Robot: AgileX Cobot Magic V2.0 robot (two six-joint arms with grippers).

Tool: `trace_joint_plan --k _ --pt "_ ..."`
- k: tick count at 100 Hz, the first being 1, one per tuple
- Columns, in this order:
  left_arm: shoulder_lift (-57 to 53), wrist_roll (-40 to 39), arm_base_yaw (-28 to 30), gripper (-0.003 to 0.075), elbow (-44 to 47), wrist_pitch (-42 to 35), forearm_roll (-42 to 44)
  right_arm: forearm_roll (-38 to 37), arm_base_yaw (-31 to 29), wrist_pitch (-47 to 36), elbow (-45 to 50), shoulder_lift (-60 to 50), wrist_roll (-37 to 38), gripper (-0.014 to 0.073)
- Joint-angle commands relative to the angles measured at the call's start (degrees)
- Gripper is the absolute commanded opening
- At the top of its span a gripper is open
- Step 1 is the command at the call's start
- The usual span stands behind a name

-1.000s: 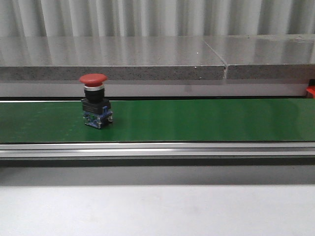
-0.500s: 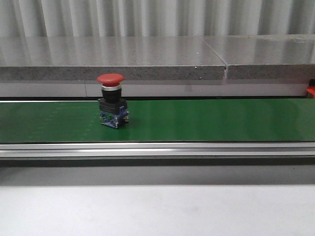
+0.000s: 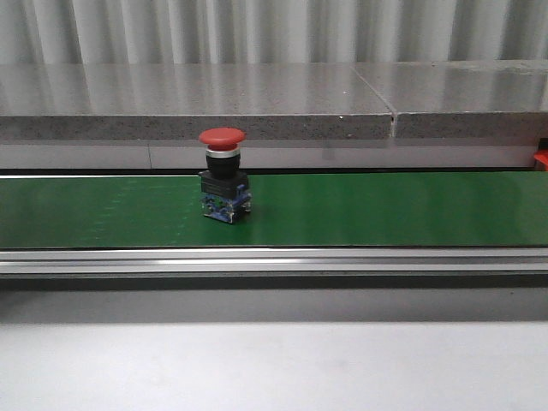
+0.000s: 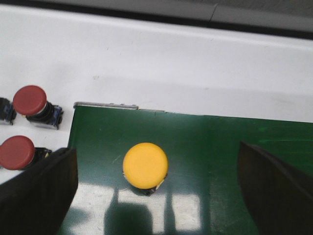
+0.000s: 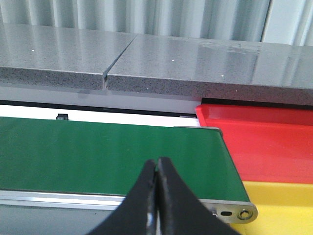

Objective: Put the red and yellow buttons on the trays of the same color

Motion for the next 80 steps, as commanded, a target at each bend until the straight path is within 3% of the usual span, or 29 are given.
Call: trace_joint_plan --k 1,26,63,72,80 --pt "-6.43 0.22 -1.9 0.0639 0.11 -4.55 -0.23 -0.67 0.04 -4.4 -0.83 -0.79 0.02 -0.0069" --pt "-23.75 0.22 -3.86 0.0639 11.52 -10.21 0.09 -0.67 0.04 -4.4 -0.83 -0.79 0.02 -0.0069" --pt "-48.39 0.22 -3.86 0.0634 30.23 -10.43 1.95 -0.36 0.04 -4.46 -0.83 -0.79 0.02 -0.0069" --pt "-53.41 0.22 -3.86 0.0582 33.46 -10.43 1.95 -0.36 0.04 -4.46 -0.83 -0.79 0.02 -0.0069" --pt "-56.79 0.22 -3.86 0.0473 35.42 -10.35 2.09 -0.67 0.04 -5.37 -0.83 -0.79 -0.03 -0.0069"
